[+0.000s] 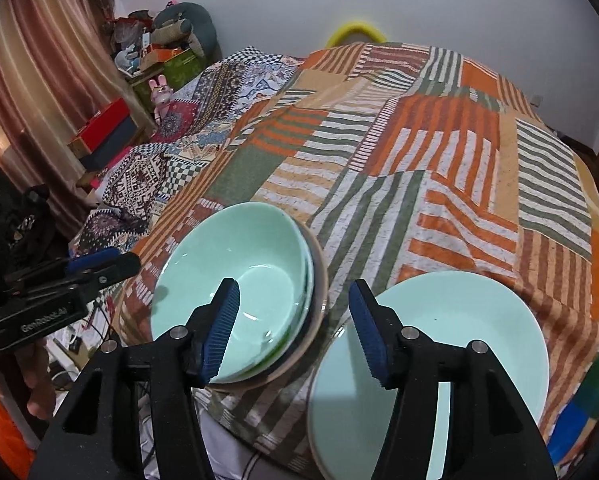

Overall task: Organize plates and bowls
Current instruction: 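Grip the rim of the whole plate-and-bowl stack with the left tool and lift, then carry the stack over the large mint green plate with the left tool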

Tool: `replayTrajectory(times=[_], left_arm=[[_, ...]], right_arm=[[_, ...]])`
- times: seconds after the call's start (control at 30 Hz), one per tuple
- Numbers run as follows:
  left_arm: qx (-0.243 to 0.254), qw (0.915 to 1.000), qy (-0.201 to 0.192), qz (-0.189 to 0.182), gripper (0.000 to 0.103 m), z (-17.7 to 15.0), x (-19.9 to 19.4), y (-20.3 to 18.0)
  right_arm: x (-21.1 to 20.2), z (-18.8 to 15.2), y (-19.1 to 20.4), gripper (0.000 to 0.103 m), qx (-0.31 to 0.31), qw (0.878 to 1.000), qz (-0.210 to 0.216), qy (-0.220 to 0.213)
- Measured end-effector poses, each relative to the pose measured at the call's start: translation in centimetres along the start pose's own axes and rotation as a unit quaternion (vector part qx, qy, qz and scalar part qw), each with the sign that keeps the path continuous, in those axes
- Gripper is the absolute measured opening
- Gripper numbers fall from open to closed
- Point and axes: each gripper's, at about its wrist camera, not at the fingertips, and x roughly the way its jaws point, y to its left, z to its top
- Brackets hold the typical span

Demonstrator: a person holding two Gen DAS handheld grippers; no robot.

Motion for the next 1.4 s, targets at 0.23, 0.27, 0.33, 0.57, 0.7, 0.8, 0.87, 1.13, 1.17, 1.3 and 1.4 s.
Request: replayTrajectory(times=[0.23, 0.27, 0.33, 0.57, 0.7, 0.8, 0.87, 1.13, 1.17, 1.3, 1.4], left_arm=[[-0.029, 0.9984, 0.044, -0.016, 0.046, -0.8, 2.8, 1.5], [-0.031, 0.9981, 0.05, -0.018, 0.046, -1.0, 3.2, 1.5], [-0.031, 0.9977, 0.056, -0.023, 0.046, -1.2, 3.7, 1.6], [-0.029, 0.9961, 0.072, -0.042, 0.046, -1.6, 5.5, 1.2], [-0.038, 0.9946, 0.082, -0.051, 0.046, -1.5, 6.4, 1.3], [-0.045, 0.9936, 0.086, -0.058, 0.046, -1.6, 6.8, 1.3], [-0.045, 0.9934, 0.087, -0.06, 0.045, -1.6, 7.0, 1.2], [-0.031, 0.9923, 0.098, -0.07, 0.03, -1.5, 7.7, 0.1], [-0.029, 0.9924, 0.099, -0.068, 0.03, -1.5, 7.8, 0.0], [-0.03, 0.9929, 0.098, -0.061, 0.029, -1.5, 7.6, -0.2], [-0.028, 0.9934, 0.098, -0.052, 0.029, -1.4, 7.3, -0.6]], right_arm=[[1.5, -0.4, -1.1, 0.053, 0.024, 0.999, 0.004, 0.025], [1.8, -0.4, -1.2, 0.053, 0.026, 0.999, 0.005, 0.028], [2.1, -0.5, -1.3, 0.053, 0.03, 0.999, 0.009, 0.032], [3.5, -0.4, -1.3, 0.051, 0.035, 0.998, 0.022, 0.046], [4.3, -0.5, -1.4, 0.044, 0.04, 0.997, 0.031, 0.057], [4.7, -0.5, -1.5, 0.041, 0.045, 0.996, 0.036, 0.063], [4.8, -0.5, -1.5, 0.039, 0.044, 0.996, 0.039, 0.065], [5.0, -0.7, -0.9, 0.031, 0.031, 0.996, 0.039, 0.067], [5.0, -0.7, -0.8, 0.031, 0.03, 0.997, 0.037, 0.066], [5.0, -0.5, -0.8, 0.029, 0.033, 0.997, 0.032, 0.07], [4.9, -0.4, -0.8, 0.029, 0.034, 0.996, 0.026, 0.073]])
